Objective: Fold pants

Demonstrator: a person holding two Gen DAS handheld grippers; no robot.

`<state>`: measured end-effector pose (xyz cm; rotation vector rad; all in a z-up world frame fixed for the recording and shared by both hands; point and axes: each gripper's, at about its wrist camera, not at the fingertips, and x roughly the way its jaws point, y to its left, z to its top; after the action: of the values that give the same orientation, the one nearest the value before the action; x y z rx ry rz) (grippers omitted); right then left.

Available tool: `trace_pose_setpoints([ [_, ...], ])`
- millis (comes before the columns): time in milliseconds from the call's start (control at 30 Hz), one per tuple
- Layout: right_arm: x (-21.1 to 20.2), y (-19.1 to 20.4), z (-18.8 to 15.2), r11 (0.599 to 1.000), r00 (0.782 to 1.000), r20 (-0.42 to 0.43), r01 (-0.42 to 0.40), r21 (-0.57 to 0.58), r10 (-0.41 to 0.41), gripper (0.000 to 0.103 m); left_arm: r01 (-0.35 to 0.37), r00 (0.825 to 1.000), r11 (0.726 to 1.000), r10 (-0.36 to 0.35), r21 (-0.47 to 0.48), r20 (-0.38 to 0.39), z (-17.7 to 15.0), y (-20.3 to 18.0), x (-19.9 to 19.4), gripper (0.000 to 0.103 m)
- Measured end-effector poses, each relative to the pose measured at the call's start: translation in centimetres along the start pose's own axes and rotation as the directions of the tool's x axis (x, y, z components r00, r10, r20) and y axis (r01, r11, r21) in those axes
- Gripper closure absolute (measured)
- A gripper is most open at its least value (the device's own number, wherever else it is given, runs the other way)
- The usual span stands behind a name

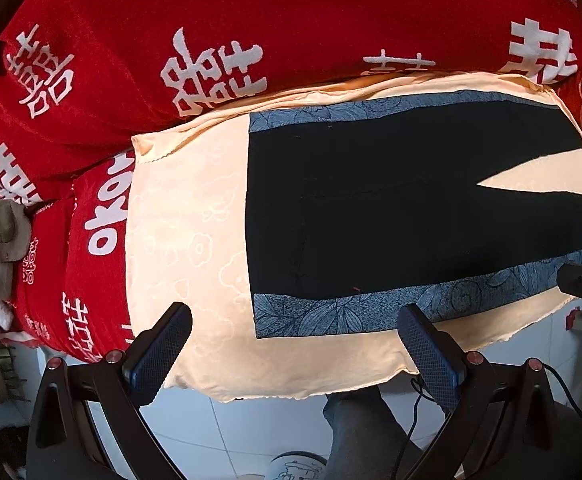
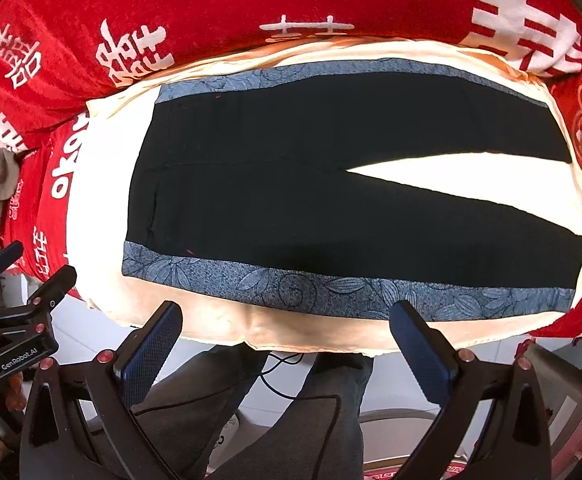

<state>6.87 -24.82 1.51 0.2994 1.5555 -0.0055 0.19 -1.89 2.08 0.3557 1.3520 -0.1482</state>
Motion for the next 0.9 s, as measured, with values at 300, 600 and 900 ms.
trace_pose_setpoints([
  [300,0.2,-0.6,-0.5,0.999,1.0,0.009,-0.012,0.04,0.012,0.0,-0.025,1.0,0.999,0.025,0.028,-0.011,0.4,-0.3,0.3,0.0],
  [600,-0.3,-2.1,0.1,0.99,0.994,0.071,-0.088,0.112,0.08,0.0,-0.024,0.995,1.0,0.024,0.001,-0.098,1.4,-0.3,1.3,0.0],
  [900,-0.7,-5.9,-1.8,0.97,0.978,0.046,-0.206,0.128,0.202,0.0,-0.033,0.992,0.996,0.024,-0.078,-0.121,1.5,-3.8,0.4,0.0],
])
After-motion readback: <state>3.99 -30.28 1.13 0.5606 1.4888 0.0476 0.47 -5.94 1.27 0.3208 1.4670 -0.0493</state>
